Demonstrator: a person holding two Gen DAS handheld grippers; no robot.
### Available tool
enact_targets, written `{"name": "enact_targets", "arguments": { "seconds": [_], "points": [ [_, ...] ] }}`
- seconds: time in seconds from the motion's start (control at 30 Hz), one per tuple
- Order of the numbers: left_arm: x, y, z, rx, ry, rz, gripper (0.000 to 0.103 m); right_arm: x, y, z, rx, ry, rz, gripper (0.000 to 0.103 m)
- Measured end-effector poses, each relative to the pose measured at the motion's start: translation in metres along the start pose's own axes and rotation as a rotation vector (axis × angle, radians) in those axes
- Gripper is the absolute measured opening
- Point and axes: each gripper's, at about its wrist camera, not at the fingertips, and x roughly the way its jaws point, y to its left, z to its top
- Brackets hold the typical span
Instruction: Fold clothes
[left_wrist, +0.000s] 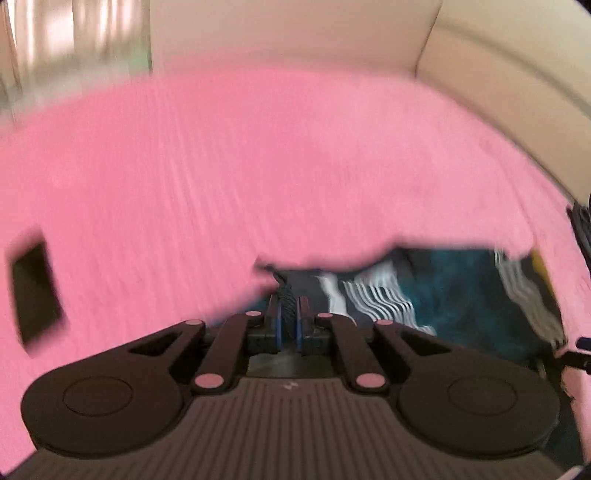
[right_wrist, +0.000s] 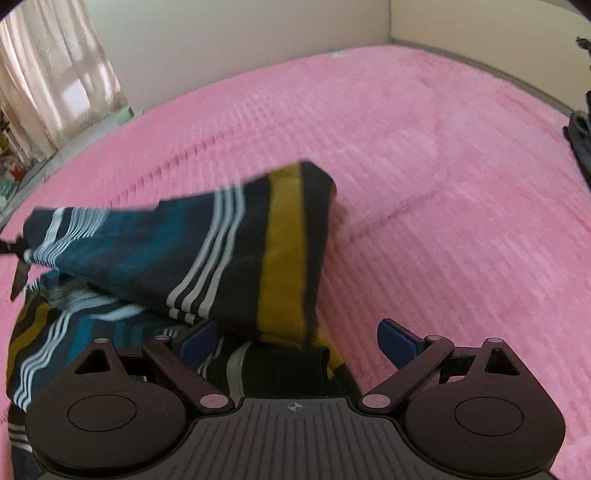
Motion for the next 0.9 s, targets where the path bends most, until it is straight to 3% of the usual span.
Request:
{"name": "enact_targets", "arguments": {
  "seconds": [0.07, 0.13, 0.27, 0.43, 0.63, 0.7, 0.8, 0.9],
  "points": [
    [0.002, 0.014, -0.004, -0.018, 0.018, 0.054, 0.004, 0.01, 0.004, -0.003, -0.026, 0.038, 0.0, 0.096],
    [0.023, 0.028, -0.018, -0.051, 0.123, 0.047, 0.005, 0.016, 0.007, -0.006, -0.061, 0.055, -0.014, 0.096],
    [0.043, 0.027, -0.037, 0.016, 0.217, 0.042, 0.006, 0.024, 0.008, -0.006, -0.1, 0.068, -0.037, 0.096],
    [0.039, 0.036, -0.036, 0.003, 0.211, 0.052, 0.013, 0.031, -0.003, 0.0, -0.127, 0.058, -0.031, 0.096],
    [0.02, 0.032, -0.037, 0.062, 0.181, 0.097, 0.015, 0.02, -0.016, -0.005, -0.039, 0.089, -0.059, 0.096],
    [0.008, 0.026, -0.045, 0.093, 0.171, 0.12, 0.015, 0.005, -0.013, -0.01, -0.023, 0.074, -0.062, 0.096],
    [-0.014, 0.008, -0.067, 0.132, 0.17, 0.119, 0.015, -0.021, -0.015, -0.028, -0.012, 0.043, 0.009, 0.096],
    [-0.035, -0.018, -0.1, 0.162, 0.195, 0.081, 0.019, -0.018, -0.028, -0.052, -0.02, 0.152, -0.01, 0.096]
  ]
}}
